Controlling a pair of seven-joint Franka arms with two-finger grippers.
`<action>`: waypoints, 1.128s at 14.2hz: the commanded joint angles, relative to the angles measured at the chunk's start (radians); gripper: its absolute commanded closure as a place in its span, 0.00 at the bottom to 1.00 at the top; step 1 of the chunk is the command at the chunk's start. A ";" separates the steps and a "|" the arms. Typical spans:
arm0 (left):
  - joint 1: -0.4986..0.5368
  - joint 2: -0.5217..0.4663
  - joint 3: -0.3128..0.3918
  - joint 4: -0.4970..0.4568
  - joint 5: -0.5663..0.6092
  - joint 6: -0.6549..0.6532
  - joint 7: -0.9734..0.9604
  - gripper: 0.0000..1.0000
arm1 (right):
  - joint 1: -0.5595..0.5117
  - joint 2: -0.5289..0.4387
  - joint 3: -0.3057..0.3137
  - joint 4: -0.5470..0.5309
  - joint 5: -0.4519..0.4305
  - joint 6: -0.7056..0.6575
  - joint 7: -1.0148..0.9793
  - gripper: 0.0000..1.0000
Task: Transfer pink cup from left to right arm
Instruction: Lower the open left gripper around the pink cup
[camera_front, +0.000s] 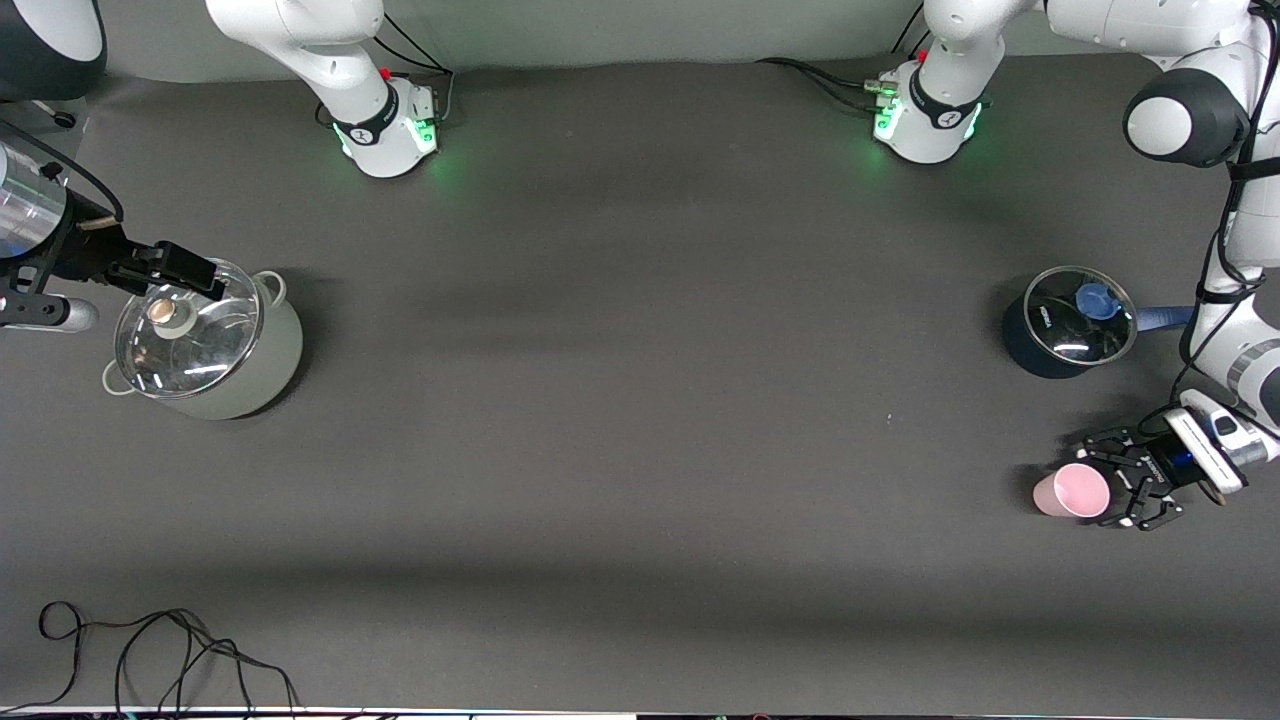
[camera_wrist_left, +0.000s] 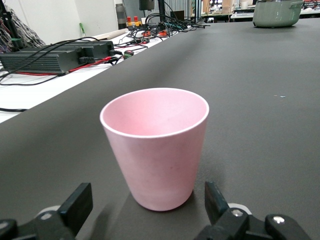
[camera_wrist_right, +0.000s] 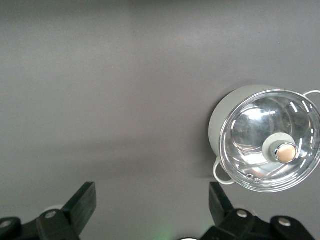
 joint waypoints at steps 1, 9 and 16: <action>-0.018 -0.010 0.006 -0.036 -0.022 0.008 0.024 0.00 | 0.009 -0.005 -0.006 -0.002 -0.001 0.006 0.002 0.00; -0.038 -0.012 0.006 -0.041 -0.026 0.012 -0.022 0.00 | 0.009 -0.007 -0.006 -0.003 -0.001 0.006 0.002 0.00; -0.038 -0.018 0.006 -0.047 -0.024 0.022 -0.053 0.54 | 0.009 -0.005 -0.006 -0.002 -0.001 0.006 0.002 0.00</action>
